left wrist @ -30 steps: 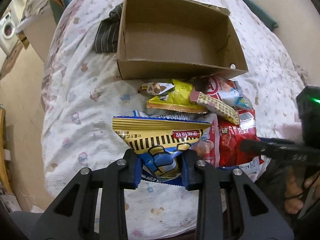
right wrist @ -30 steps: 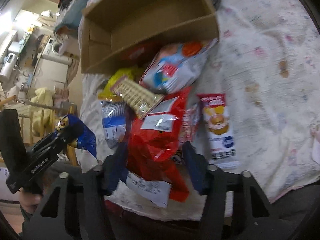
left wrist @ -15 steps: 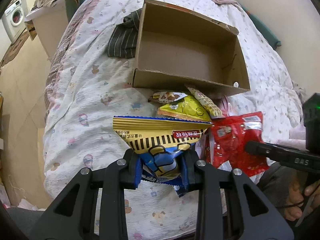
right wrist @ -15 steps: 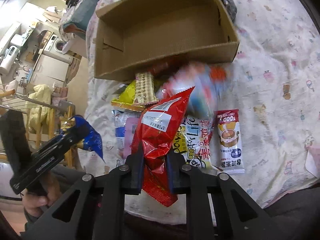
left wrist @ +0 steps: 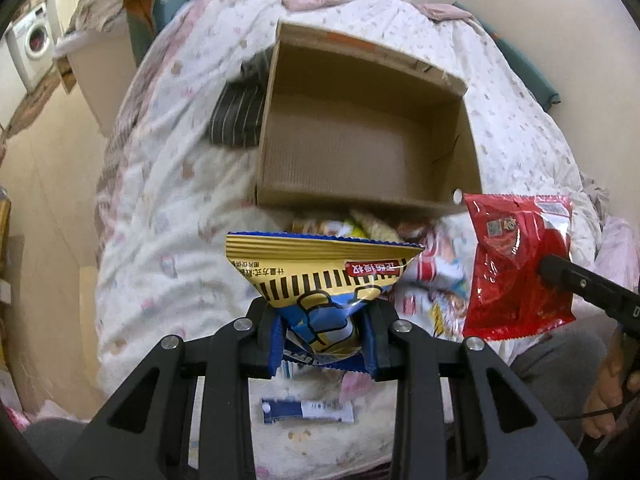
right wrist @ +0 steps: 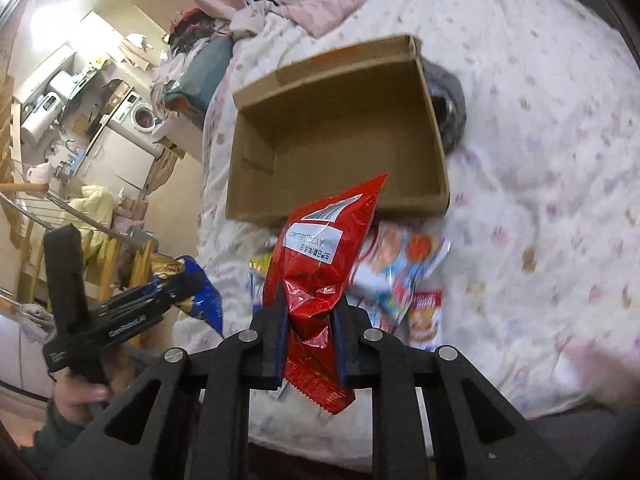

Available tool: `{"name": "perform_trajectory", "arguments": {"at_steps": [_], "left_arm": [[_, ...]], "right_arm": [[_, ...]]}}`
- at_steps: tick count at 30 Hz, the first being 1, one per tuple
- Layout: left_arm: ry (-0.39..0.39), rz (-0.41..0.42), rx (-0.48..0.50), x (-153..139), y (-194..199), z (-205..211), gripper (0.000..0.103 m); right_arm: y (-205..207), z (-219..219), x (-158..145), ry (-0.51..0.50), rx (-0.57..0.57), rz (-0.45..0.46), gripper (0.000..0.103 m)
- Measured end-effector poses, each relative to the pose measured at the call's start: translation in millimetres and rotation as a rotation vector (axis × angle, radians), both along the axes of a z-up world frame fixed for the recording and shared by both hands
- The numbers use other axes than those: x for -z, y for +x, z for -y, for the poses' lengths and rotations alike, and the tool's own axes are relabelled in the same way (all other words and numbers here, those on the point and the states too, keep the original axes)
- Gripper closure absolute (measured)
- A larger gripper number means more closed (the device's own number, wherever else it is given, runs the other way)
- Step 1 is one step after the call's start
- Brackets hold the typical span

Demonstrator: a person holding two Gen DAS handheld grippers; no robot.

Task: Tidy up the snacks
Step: 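Carry both bags into the box and open both grippers to release them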

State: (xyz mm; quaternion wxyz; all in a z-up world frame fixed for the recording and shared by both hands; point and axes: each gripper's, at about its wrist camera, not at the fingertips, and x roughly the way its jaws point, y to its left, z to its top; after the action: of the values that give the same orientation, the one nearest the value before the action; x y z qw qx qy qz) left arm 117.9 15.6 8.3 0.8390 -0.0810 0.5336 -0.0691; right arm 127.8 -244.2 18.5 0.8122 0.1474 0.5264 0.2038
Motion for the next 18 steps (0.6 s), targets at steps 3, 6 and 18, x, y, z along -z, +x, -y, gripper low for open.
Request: {"name": "perform_trajectory", "arguments": {"at_steps": [3, 6, 18], "left_arm": [[0.019, 0.023, 0.006, -13.0, 15.5, 7.9, 0.076], [0.034, 0.049, 0.008, -21.5, 33.4, 14.5, 0.076], [0.096, 0.051, 0.033, -5.7, 111.8, 35.2, 0.076]], "right_arm": [[15.2, 1.5, -11.7, -0.039, 0.013, 0.059, 0.084], [29.6, 0.1, -14.4, -0.067, 0.032, 0.097, 0.084], [109.6, -13.7, 21.8, -0.084, 0.013, 0.062, 0.084]]}}
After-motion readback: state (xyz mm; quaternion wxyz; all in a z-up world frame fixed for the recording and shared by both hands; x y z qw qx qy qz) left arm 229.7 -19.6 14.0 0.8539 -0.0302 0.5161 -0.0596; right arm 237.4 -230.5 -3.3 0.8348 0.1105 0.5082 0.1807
